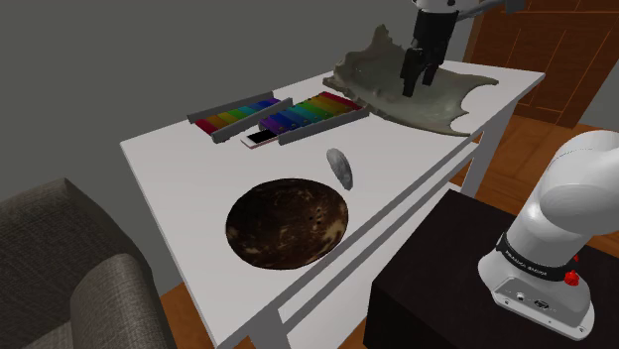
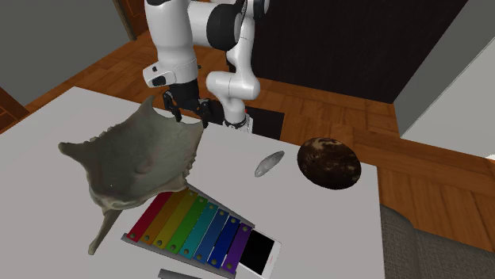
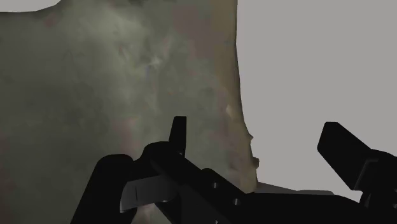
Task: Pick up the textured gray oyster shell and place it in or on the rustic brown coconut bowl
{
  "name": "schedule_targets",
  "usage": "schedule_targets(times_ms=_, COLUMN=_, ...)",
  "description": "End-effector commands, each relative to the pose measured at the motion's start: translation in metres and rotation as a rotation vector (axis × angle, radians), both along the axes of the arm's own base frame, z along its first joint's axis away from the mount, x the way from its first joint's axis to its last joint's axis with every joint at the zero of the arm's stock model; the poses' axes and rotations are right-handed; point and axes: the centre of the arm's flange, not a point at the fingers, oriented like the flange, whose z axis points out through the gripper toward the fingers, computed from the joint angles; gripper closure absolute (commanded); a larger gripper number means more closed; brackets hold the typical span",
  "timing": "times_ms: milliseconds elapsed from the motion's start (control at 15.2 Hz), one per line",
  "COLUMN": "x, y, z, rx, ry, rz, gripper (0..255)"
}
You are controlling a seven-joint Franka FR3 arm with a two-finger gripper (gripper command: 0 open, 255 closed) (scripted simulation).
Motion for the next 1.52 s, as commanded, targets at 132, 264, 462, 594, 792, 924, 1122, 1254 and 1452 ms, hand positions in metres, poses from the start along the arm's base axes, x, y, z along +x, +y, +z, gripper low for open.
schedule_targets(times_ms=132, x=-0.002, y=0.022, z=-0.008, rx=0.023, ry=0.006, rz=-0.041, gripper=0)
schedule_targets(times_ms=264, x=-0.003, y=0.044, z=-0.016, rx=0.046, ry=0.012, rz=-0.082, gripper=0)
schedule_targets(times_ms=462, x=-0.003, y=0.078, z=-0.026, rx=0.08, ry=0.021, rz=-0.144, gripper=0)
schedule_targets(times_ms=594, x=-0.001, y=0.1, z=-0.033, rx=0.103, ry=0.027, rz=-0.185, gripper=0)
schedule_targets(times_ms=792, x=0.002, y=0.134, z=-0.041, rx=0.137, ry=0.036, rz=-0.246, gripper=0)
schedule_targets(times_ms=924, x=0.006, y=0.157, z=-0.046, rx=0.16, ry=0.041, rz=-0.287, gripper=0)
schedule_targets(times_ms=1122, x=0.013, y=0.19, z=-0.053, rx=0.194, ry=0.05, rz=-0.349, gripper=0)
schedule_targets(times_ms=1254, x=0.018, y=0.213, z=-0.057, rx=0.217, ry=0.056, rz=-0.39, gripper=0)
schedule_targets(times_ms=1452, x=0.023, y=0.229, z=-0.065, rx=0.232, ry=0.06, rz=-0.418, gripper=0)
